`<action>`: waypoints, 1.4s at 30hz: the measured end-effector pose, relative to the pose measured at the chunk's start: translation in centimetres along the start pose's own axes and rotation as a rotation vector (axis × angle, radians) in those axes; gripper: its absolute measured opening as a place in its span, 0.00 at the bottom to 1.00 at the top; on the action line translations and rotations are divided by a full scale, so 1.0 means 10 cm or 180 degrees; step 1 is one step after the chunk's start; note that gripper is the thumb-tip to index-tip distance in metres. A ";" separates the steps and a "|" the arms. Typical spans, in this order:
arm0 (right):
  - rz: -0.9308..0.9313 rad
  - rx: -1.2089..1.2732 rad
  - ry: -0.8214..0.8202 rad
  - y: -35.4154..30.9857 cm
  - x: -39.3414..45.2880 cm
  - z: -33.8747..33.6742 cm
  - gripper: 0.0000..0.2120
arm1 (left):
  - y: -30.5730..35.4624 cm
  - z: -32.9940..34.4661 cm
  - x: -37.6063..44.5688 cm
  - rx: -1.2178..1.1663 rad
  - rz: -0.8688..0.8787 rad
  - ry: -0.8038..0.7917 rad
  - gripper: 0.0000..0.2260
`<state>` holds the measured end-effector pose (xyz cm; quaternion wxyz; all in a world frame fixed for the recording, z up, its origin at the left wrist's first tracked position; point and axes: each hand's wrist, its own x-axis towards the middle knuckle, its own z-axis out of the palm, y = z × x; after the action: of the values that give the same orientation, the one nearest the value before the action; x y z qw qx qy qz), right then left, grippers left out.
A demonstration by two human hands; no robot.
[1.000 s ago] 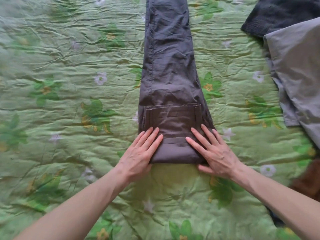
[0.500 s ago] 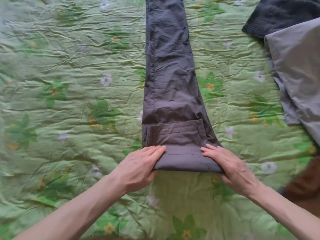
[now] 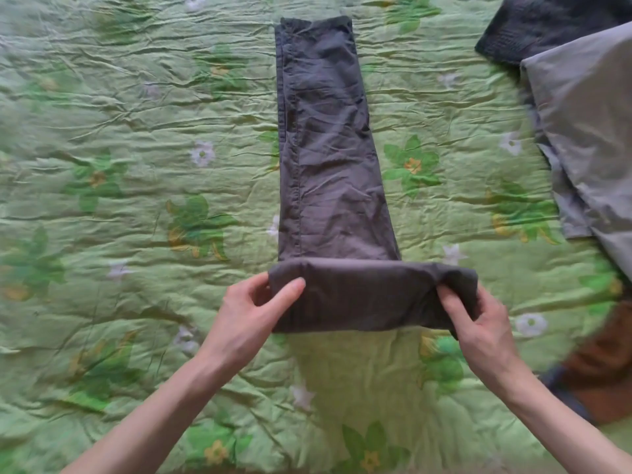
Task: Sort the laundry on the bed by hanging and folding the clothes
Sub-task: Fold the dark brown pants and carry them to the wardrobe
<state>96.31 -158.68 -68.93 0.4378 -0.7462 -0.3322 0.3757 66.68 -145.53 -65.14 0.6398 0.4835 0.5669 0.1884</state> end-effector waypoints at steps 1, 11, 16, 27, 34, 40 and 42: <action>0.0035 -0.0112 0.0050 -0.03 0.08 0.05 0.06 | -0.02 0.02 0.06 -0.0152 -0.0026 -0.0007 0.13; -0.0314 -0.0338 0.0326 -0.09 0.89 0.56 0.10 | -0.22 0.10 0.50 0.0547 0.0134 0.0475 0.17; 0.0189 -0.0207 0.0120 0.06 1.23 0.75 0.13 | -0.30 0.21 0.62 0.0633 0.0058 0.0856 0.25; 0.0811 -0.1554 0.0472 -0.07 1.06 0.76 0.22 | -0.41 0.14 0.94 0.1015 -0.0064 0.0431 0.14; 0.0667 -0.0993 0.0473 0.08 0.83 0.88 0.17 | -0.50 0.18 0.94 0.1078 0.0170 0.0559 0.17; 0.0656 -0.1236 0.0615 0.13 0.88 0.86 0.15 | -0.44 0.19 1.03 0.0960 0.0056 0.0485 0.24; 0.0373 -0.1486 0.0816 0.10 0.87 0.90 0.17 | -0.43 0.19 1.00 0.0944 0.0127 0.0525 0.30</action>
<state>93.11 -148.26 -75.16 0.2700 -0.8863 -0.3079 0.2161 69.98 -140.38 -74.41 0.5089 0.5667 0.6293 0.1544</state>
